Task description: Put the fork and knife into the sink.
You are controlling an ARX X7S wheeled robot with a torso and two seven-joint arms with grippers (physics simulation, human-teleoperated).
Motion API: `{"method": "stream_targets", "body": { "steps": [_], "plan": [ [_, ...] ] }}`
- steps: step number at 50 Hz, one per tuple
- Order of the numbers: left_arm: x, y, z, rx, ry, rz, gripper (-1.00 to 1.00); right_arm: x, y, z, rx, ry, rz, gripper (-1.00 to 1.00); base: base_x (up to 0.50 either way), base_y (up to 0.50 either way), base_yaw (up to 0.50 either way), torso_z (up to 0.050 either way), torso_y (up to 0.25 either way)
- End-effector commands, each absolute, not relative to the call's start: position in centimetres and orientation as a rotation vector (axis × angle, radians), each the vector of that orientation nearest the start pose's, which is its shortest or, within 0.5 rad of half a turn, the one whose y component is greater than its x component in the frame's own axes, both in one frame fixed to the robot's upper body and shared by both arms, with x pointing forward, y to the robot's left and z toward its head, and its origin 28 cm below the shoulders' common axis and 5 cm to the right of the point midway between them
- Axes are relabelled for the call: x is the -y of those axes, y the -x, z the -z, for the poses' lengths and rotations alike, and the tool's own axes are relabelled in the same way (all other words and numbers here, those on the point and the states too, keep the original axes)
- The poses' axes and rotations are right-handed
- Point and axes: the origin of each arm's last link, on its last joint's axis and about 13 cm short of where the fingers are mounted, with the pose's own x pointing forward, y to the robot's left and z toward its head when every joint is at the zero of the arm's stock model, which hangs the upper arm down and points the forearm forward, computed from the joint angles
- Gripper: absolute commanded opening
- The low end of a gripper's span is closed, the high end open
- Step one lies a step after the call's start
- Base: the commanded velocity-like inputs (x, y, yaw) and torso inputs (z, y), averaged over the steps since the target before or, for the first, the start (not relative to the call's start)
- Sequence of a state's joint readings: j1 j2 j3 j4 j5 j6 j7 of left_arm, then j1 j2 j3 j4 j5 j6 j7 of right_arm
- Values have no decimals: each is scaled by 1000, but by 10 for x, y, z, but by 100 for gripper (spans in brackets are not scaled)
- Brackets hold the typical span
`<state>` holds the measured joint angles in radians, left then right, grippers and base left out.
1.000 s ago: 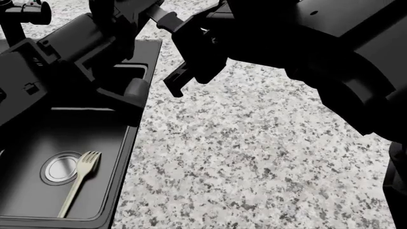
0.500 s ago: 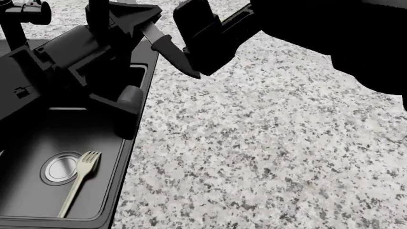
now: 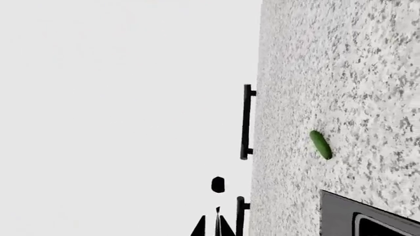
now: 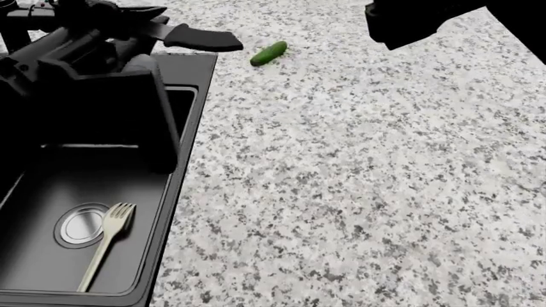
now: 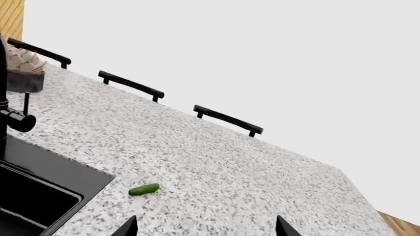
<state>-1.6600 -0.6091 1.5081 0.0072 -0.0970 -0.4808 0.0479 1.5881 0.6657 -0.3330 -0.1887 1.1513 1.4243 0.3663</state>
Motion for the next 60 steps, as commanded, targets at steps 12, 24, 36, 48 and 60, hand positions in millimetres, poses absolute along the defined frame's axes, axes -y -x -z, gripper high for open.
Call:
{"method": "stream_targets", "body": {
  "steps": [12,24,36,48,60],
  "plan": [
    [-224,-304,-345,-98,-801,505,-100,169,-256,-378,115,312,-74,100,0,0,0,1,1],
    [-235,-326,-342,-327,-817,468,-100,170,-255,-375,111,298,-74,100,0,0,0,1,1],
    [-248,-360,-312,-484,-832,444,-100,170,-255,-374,108,292,-80,100,0,0,0,0,2],
    [-264,-377,-285,-580,-794,388,-100,168,-254,-374,100,289,-85,100,0,0,0,1,1],
    [-279,-384,-279,-612,-752,323,-100,167,-252,-376,93,295,-75,100,0,0,0,0,2]
  ]
}}
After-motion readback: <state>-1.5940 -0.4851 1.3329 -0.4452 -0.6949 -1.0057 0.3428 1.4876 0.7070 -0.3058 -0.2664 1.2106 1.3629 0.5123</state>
